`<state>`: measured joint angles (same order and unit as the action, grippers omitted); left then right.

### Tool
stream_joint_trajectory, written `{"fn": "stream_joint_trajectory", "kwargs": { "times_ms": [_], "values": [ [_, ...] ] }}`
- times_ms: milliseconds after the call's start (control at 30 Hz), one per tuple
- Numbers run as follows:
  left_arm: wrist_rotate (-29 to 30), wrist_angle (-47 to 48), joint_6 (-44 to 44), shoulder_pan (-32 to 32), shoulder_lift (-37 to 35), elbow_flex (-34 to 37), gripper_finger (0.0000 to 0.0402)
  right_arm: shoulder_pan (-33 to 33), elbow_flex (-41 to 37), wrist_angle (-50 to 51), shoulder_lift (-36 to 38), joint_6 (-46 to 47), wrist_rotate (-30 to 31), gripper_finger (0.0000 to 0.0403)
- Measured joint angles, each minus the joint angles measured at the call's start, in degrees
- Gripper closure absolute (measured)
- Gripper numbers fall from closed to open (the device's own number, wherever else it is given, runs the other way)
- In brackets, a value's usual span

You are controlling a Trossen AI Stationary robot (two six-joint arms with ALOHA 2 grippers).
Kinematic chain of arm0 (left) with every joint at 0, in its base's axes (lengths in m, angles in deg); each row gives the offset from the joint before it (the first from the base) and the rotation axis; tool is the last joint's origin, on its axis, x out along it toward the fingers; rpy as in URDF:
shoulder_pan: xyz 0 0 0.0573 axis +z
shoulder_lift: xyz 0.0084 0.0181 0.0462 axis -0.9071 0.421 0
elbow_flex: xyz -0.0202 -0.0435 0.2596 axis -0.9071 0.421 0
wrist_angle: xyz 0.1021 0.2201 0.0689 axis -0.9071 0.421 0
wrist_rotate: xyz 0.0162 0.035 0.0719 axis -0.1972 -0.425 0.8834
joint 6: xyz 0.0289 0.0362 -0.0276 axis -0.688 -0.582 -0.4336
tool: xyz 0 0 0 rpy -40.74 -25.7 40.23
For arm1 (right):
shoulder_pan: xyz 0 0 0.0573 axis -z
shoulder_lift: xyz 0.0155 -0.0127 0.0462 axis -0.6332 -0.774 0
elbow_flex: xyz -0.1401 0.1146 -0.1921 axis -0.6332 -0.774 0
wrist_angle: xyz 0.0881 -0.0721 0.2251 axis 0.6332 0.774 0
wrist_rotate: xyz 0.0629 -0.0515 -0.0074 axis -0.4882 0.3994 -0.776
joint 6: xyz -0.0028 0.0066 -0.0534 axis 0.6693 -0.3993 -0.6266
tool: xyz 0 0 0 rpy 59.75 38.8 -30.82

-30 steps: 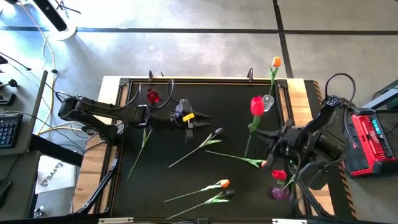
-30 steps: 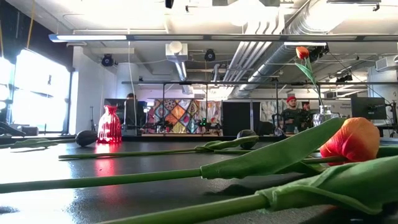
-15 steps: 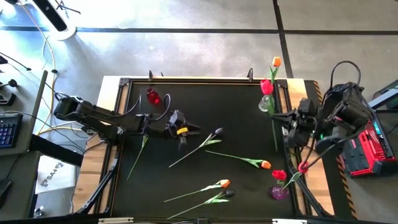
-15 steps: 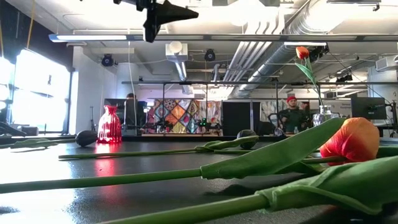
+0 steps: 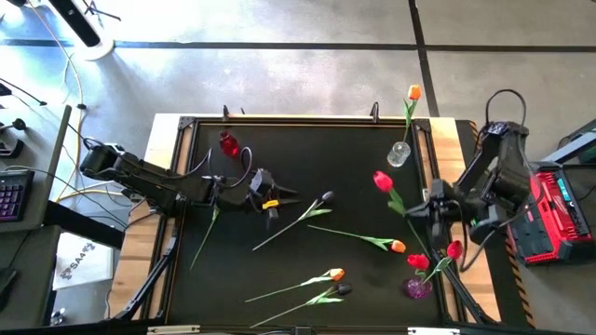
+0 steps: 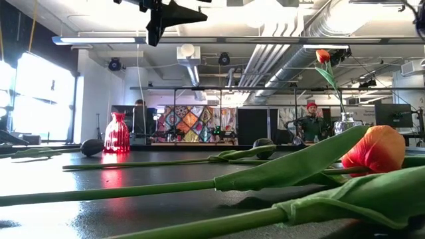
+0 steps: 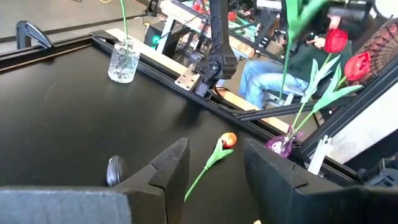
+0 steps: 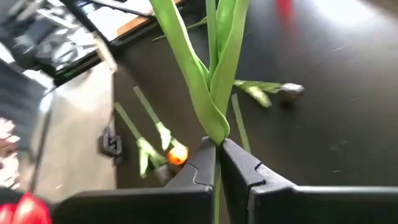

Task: Sort flowers into vase by color
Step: Put the red tulip into the purple vase

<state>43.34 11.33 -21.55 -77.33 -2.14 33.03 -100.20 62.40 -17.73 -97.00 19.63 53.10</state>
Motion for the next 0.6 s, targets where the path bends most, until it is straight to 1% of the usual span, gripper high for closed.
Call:
{"fn": "stream_joint_trajectory", "kwargs": {
  "times_ms": [67, 200, 367, 467, 600],
  "values": [
    [0.4, 0.0, 0.3, 0.0, 0.0, 0.0, 0.0265, -2.4, -3.5, -4.1, 1.2, -0.6, 0.6, 0.0403],
    [0.6, 0.0, 0.5, 0.1, 0.0, 0.0, 0.0265, -6.4, -9.3, -12.5, 3.4, -4.1, 4.5, 0.0403],
    [0.7, 0.0, 1.5, 0.7, 0.0, 0.0, 0.0265, -10.0, -14.5, -21.5, 5.1, -6.8, 6.0, 0.0403],
    [0.9, 0.0, 2.2, 1.1, 0.0, 0.0, 0.0265, -11.6, -16.6, -25.9, 5.4, -8.3, 6.1, 0.0403],
    [1.6, 0.0, 3.0, 1.4, 0.0, 0.0, 0.0265, -12.7, -17.0, -29.1, 5.6, -10.1, 7.0, 0.0403]
  ]
}}
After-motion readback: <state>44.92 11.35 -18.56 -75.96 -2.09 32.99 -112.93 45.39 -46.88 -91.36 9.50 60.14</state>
